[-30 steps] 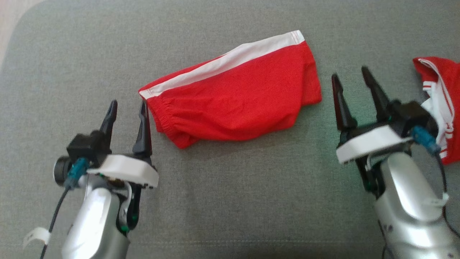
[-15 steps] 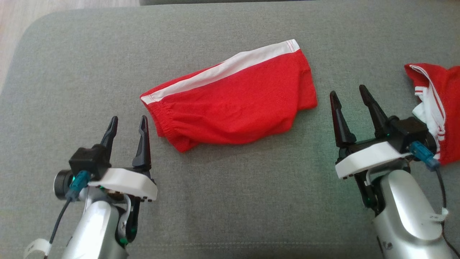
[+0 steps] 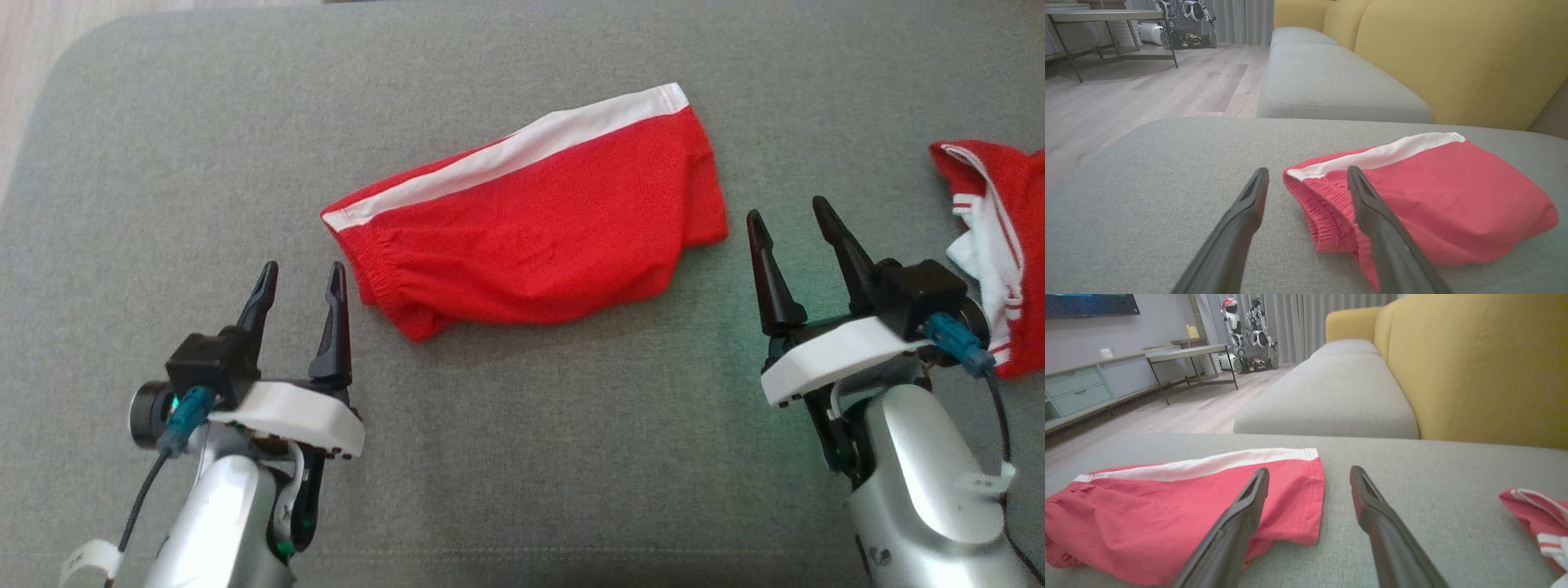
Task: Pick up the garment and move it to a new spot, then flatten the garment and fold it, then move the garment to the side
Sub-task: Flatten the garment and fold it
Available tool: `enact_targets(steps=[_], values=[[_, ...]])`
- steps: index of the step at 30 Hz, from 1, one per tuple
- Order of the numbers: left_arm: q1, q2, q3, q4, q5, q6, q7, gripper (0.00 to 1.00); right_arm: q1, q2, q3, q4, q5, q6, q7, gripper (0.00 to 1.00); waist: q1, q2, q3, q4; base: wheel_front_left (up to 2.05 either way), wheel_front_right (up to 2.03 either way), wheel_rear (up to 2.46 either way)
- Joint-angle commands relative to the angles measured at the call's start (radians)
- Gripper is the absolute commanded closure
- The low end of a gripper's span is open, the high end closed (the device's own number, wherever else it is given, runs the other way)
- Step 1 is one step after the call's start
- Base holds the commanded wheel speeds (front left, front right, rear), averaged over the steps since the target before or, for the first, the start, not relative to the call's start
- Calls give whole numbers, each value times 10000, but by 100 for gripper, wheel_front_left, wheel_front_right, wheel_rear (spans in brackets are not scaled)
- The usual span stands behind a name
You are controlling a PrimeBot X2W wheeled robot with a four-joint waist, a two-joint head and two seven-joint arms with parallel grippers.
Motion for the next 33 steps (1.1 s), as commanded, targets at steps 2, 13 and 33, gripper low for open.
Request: enact_targets(steps=[2, 13, 33], values=[[-507, 173, 246, -398, 11, 29, 17, 0, -409, 25, 89, 56, 25, -7, 141, 0, 1, -1, 242, 163, 0, 0, 0], [-1046, -68, -11, -240, 45, -135, -76, 0, -2271, 136, 272, 2959, 226, -7, 554, 0, 1, -1, 901, 681, 0, 0, 0], [-1394, -228, -107, 76, 128, -274, -150, 0, -3957, 437, 1813, 5937, 1993, -7, 1757, 100, 1, -1, 1135, 717, 0, 0, 0]])
